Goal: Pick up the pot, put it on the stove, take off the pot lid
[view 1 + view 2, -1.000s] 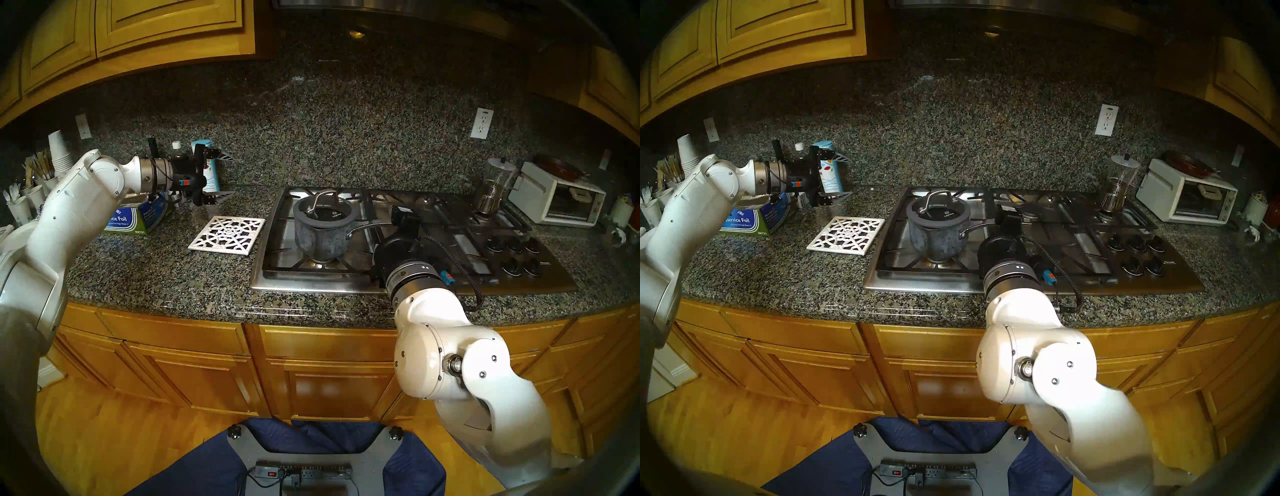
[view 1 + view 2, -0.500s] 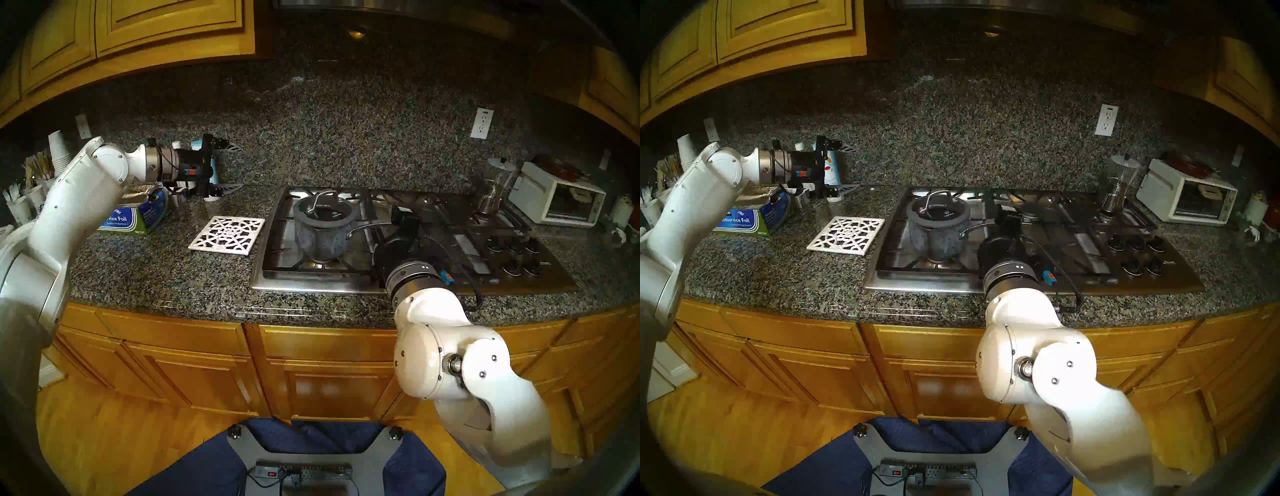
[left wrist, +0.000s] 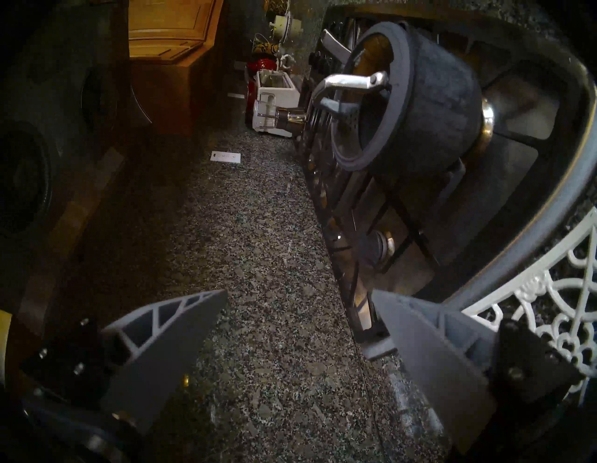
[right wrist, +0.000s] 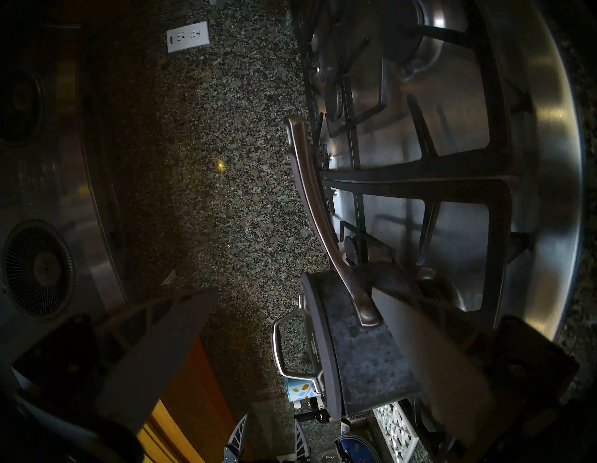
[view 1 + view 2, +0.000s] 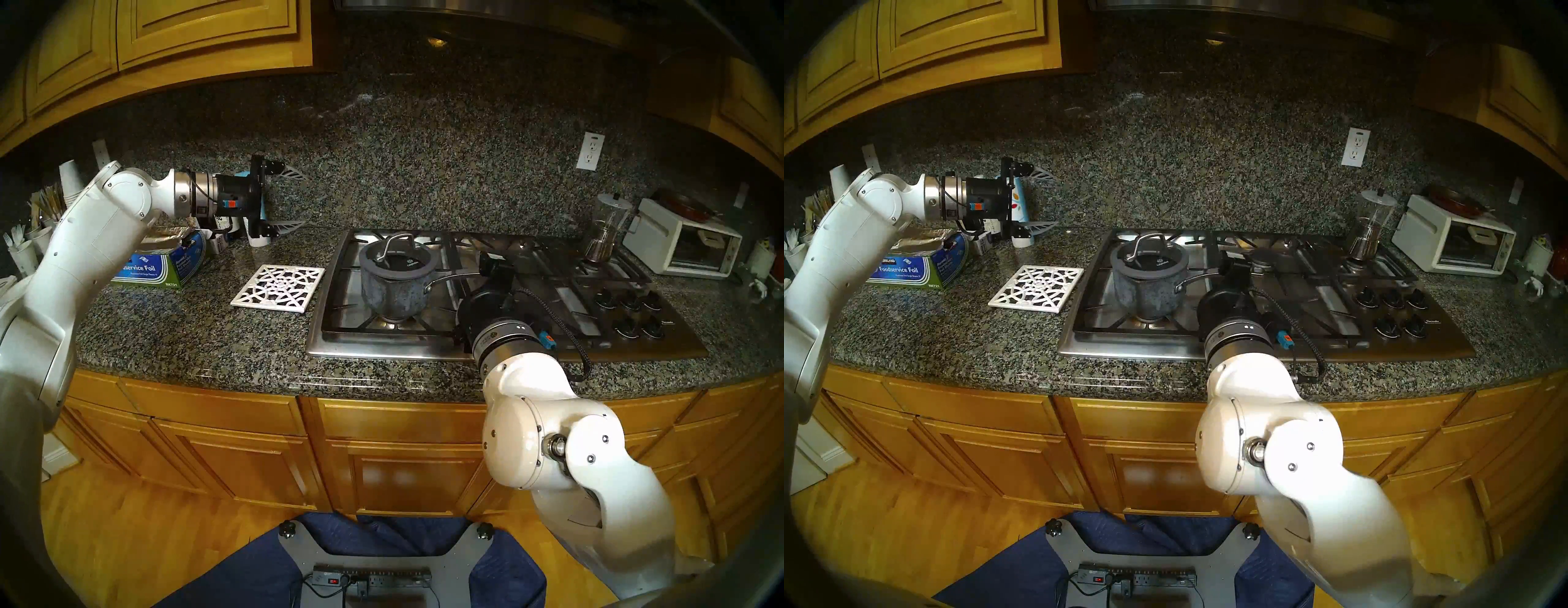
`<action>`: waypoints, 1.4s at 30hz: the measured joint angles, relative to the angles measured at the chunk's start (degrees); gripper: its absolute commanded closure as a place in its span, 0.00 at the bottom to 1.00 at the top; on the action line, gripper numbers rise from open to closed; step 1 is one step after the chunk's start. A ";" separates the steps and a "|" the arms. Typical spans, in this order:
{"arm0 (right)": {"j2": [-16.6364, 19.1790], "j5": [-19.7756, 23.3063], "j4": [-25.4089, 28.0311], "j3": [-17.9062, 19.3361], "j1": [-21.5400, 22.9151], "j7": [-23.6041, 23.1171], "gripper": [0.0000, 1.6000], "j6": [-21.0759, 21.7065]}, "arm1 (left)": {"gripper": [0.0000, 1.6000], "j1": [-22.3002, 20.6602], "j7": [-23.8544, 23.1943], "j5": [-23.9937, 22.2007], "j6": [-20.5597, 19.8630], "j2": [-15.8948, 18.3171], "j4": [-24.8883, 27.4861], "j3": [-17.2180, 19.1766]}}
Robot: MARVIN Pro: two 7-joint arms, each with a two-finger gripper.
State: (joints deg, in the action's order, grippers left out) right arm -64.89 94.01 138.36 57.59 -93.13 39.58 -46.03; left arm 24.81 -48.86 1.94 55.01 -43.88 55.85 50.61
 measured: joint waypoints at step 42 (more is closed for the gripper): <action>-0.07 -0.45 0.00 -0.02 0.01 0.33 0.00 0.05 | 0.00 6.26 0.19 -8.35 0.00 5.91 12.74 -0.45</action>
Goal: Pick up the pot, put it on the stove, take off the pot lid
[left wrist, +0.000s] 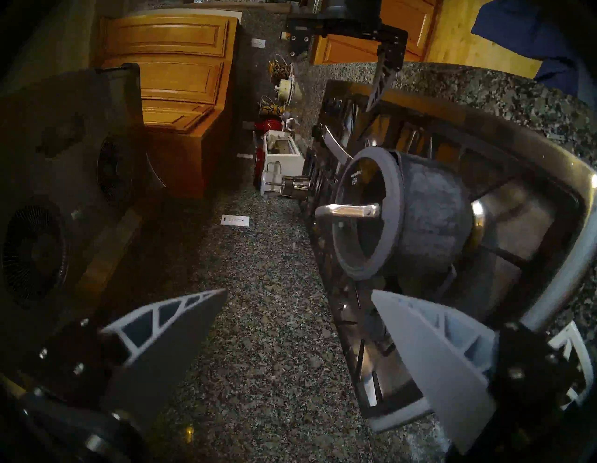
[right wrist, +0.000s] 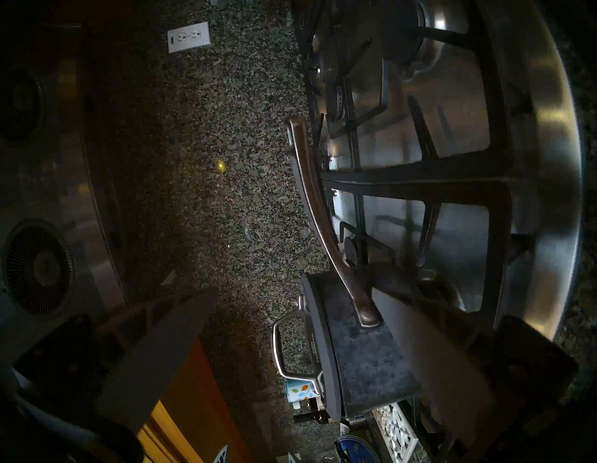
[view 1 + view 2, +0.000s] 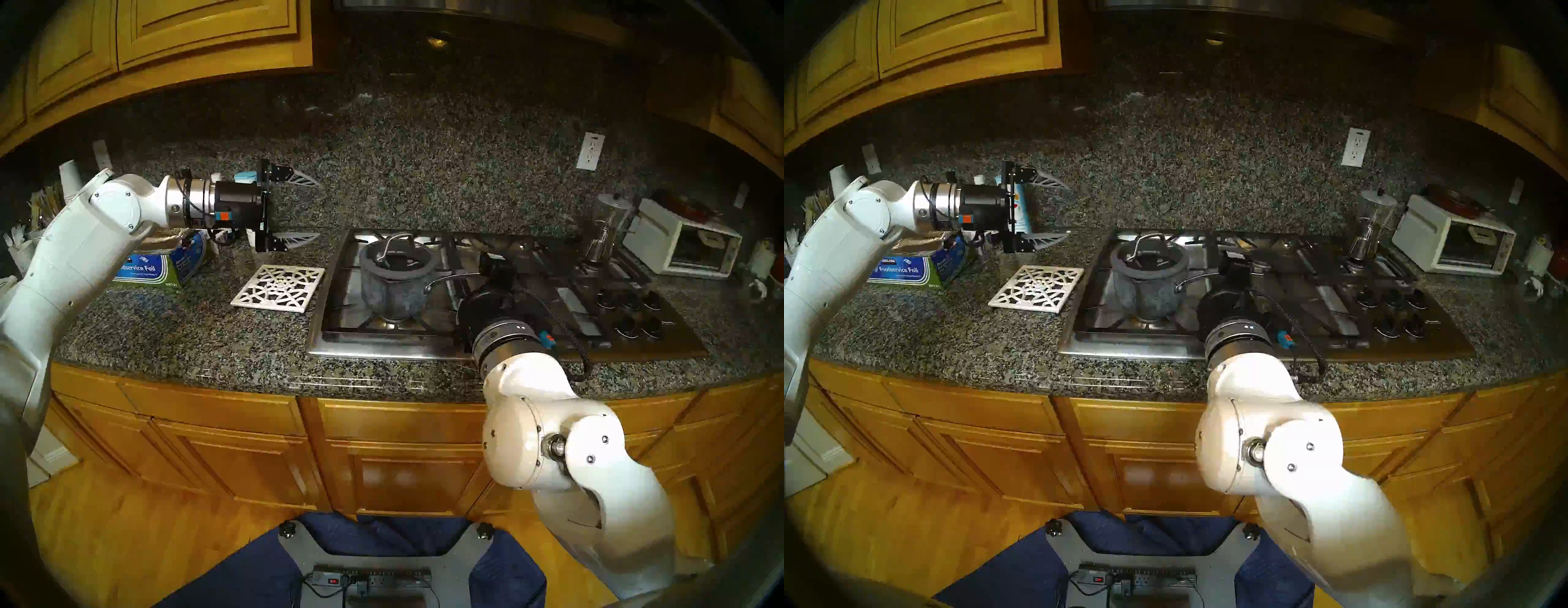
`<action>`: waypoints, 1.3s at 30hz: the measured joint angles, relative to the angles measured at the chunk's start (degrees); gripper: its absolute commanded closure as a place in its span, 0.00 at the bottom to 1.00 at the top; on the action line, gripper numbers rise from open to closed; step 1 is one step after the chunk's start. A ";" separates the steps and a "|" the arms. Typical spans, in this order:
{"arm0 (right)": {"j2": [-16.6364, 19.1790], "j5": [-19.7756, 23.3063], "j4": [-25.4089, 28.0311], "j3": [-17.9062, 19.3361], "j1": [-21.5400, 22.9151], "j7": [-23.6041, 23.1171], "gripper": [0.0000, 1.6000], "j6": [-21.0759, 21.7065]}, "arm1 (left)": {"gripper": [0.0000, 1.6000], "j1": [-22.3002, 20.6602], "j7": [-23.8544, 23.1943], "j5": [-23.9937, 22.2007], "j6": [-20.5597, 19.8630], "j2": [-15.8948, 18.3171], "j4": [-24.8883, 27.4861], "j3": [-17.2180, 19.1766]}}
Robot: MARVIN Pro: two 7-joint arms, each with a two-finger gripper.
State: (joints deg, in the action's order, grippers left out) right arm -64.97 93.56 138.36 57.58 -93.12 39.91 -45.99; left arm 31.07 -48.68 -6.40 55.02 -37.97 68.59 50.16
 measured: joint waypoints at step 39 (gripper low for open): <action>-0.15 -0.01 0.01 0.02 0.01 0.11 0.00 0.09 | 0.00 -0.22 6.81 12.58 0.00 -9.16 -4.30 2.66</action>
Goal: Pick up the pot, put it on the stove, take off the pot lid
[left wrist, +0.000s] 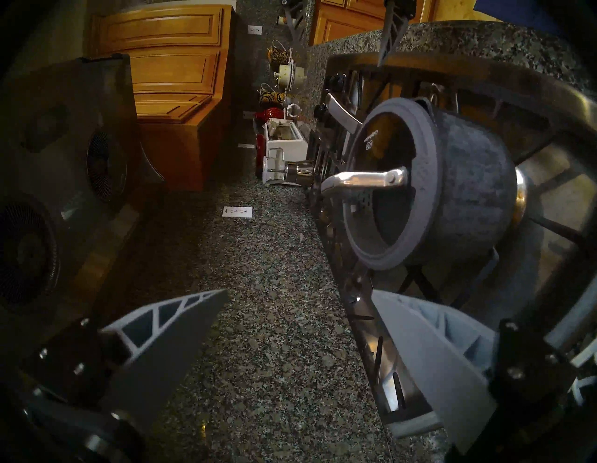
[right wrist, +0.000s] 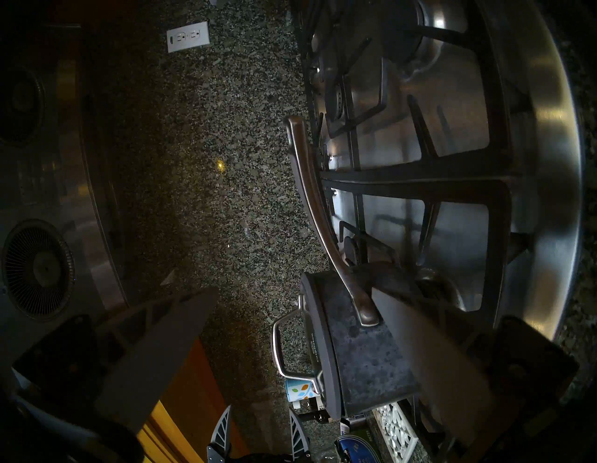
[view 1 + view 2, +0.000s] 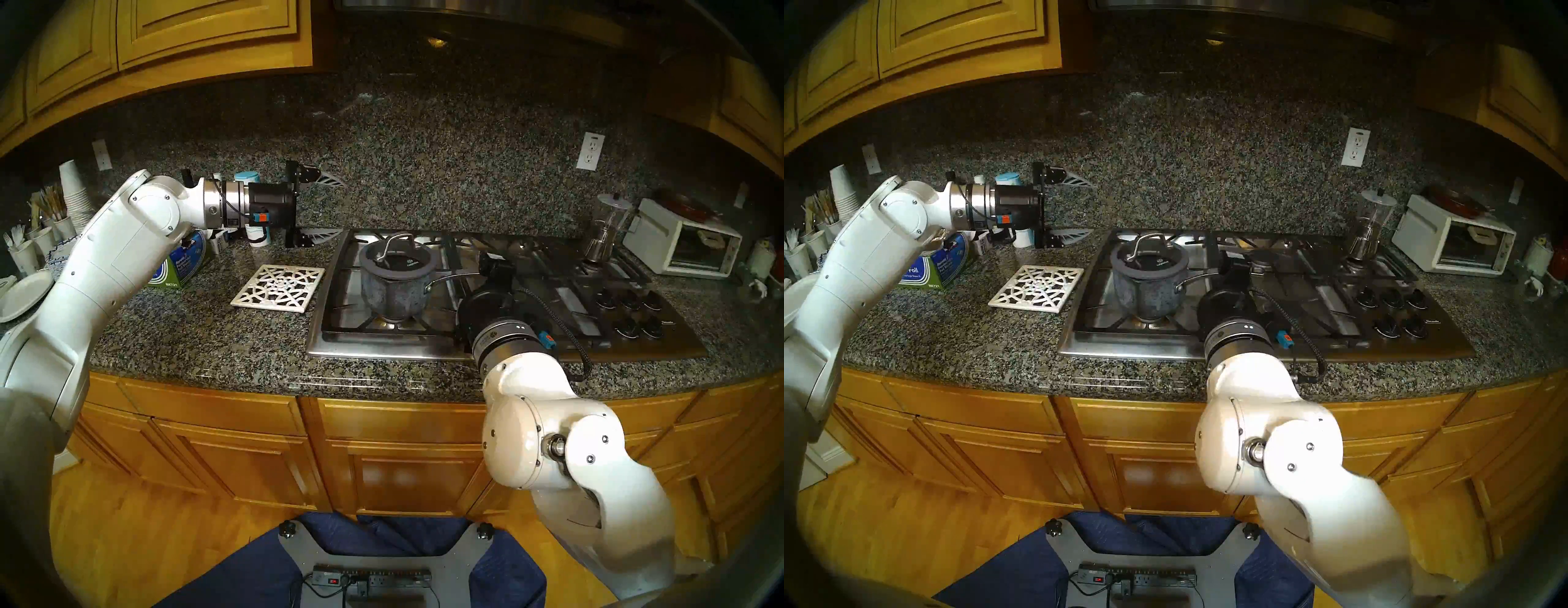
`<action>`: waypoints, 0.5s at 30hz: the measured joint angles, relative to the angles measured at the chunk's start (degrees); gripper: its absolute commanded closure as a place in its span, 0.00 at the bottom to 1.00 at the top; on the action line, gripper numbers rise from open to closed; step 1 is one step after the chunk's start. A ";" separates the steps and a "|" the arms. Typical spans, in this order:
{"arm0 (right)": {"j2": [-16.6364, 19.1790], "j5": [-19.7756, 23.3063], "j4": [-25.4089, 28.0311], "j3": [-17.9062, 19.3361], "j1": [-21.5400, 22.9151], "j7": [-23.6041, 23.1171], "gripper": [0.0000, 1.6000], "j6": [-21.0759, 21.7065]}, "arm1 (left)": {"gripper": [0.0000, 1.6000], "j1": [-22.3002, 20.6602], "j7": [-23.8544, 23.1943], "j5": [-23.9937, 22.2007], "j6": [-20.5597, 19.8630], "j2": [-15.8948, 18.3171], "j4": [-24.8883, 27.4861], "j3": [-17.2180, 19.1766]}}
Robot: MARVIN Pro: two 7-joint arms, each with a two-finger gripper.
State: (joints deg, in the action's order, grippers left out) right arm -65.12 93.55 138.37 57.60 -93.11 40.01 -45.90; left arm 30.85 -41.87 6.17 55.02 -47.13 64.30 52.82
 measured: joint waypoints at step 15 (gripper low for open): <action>-0.05 0.00 0.00 0.01 0.00 0.03 0.00 0.03 | 0.00 -0.62 1.27 1.93 0.00 -3.23 -2.07 -0.45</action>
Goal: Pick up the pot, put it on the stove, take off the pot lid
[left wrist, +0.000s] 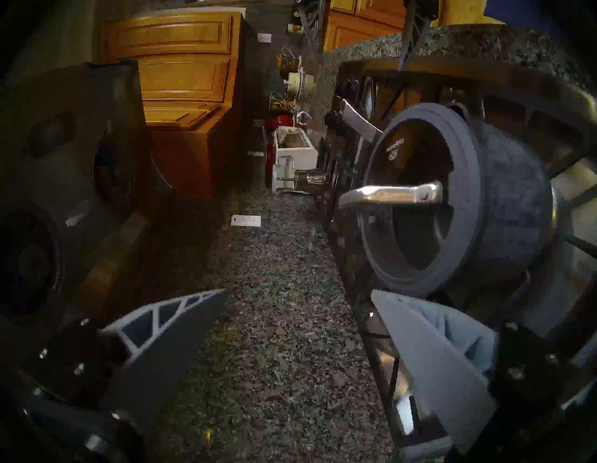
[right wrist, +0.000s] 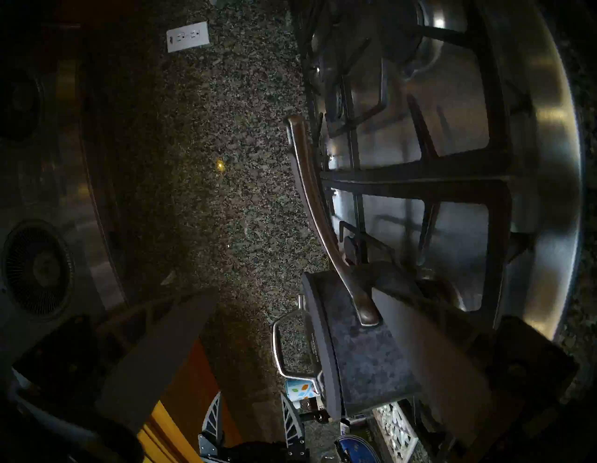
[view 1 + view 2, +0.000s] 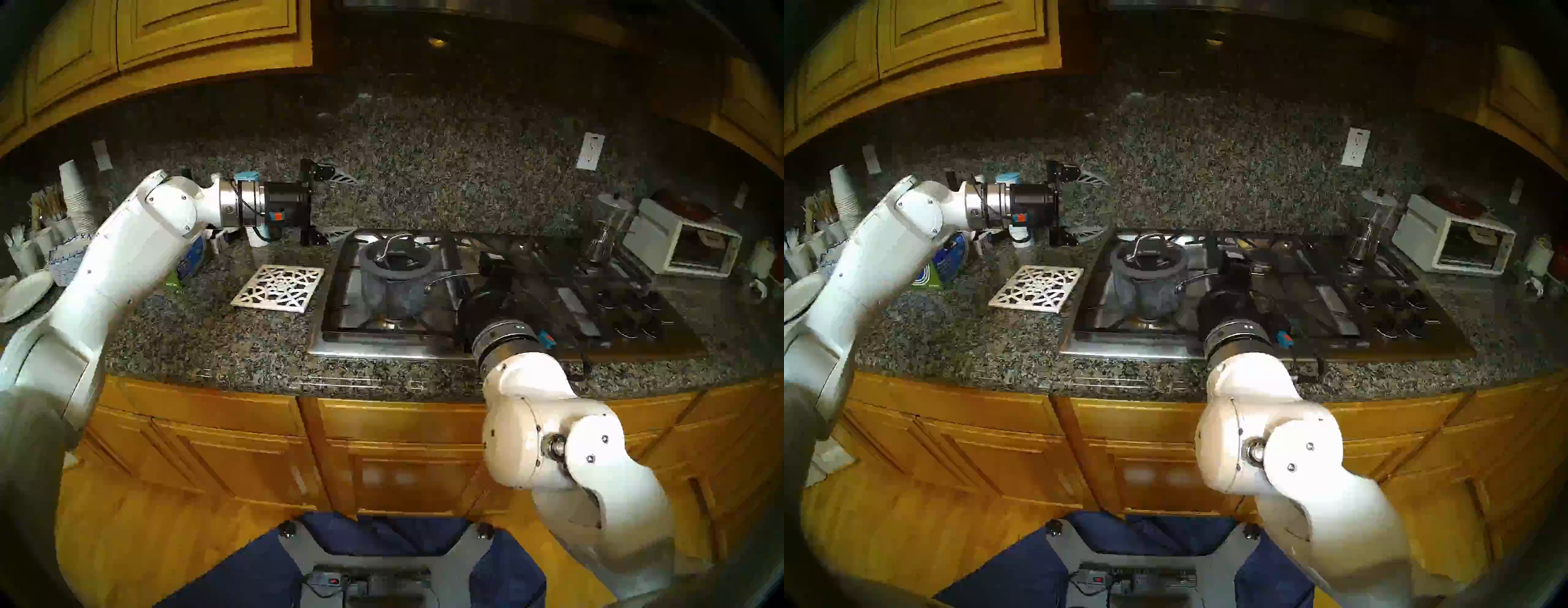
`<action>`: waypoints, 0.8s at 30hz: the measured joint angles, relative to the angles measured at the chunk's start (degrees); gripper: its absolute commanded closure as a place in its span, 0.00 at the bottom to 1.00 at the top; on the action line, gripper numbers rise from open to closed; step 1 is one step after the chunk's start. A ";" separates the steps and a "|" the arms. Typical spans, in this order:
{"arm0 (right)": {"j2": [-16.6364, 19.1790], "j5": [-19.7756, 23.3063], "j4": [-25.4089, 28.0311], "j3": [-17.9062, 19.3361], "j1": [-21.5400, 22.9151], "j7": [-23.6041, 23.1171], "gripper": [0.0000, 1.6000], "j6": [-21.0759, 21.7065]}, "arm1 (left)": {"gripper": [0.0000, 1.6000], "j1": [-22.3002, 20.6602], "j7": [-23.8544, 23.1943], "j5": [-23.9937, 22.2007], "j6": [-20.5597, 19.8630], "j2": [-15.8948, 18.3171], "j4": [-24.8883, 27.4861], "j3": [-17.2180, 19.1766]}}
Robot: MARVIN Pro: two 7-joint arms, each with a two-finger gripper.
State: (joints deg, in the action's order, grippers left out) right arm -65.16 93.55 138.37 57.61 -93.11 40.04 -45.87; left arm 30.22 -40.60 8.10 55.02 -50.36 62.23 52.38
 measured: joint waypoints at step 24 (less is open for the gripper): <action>-0.20 0.06 0.00 0.03 0.00 0.15 0.00 0.05 | 0.00 -2.24 1.13 2.02 0.00 -5.22 -5.36 -0.54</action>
State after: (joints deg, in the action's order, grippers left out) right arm -65.37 93.61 138.37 57.64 -93.12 40.19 -45.81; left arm 27.98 -39.46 10.12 55.01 -55.58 56.87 51.83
